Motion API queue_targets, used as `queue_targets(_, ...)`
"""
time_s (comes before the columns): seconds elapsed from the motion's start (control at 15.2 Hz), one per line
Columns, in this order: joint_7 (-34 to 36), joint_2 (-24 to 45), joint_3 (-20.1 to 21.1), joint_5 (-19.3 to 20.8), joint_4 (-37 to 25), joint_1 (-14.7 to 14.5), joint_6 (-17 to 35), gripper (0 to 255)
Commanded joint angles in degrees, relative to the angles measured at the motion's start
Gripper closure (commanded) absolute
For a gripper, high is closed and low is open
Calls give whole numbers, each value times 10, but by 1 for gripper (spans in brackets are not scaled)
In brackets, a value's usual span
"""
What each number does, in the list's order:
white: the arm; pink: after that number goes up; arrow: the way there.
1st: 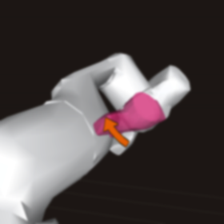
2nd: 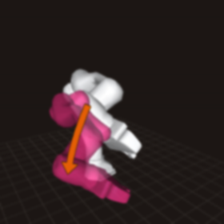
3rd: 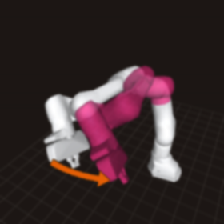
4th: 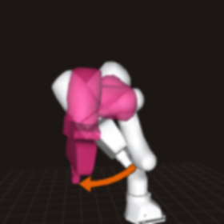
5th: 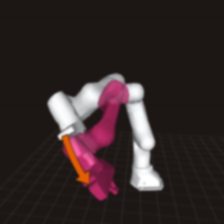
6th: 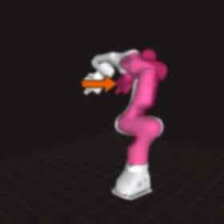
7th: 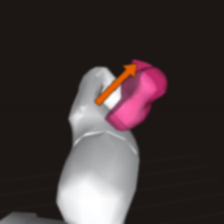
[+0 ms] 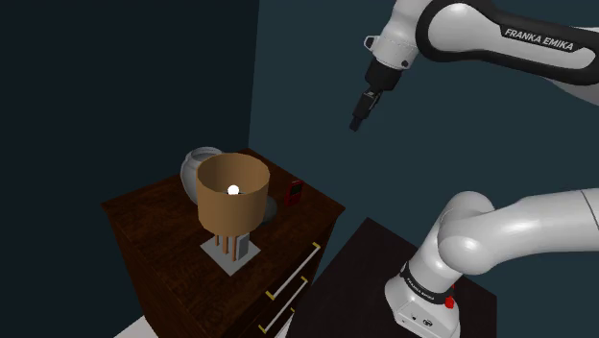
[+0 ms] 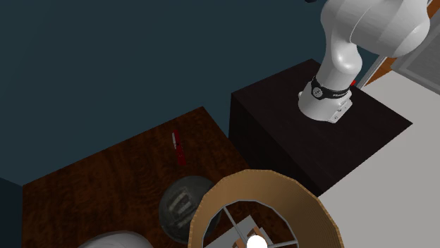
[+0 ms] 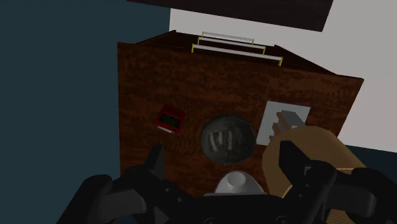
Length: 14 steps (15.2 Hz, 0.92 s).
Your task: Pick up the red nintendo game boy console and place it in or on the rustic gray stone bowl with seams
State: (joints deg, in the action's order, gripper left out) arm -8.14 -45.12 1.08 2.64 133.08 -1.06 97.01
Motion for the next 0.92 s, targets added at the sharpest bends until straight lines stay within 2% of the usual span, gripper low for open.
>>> queue_targets(0.0,0,0,0,0,0,0,0,0)
queue_targets(0.4,-98,41,-60,22,67,-8,104,0)
queue_targets(0.86,-216,136,-131,37,104,-20,230,0)
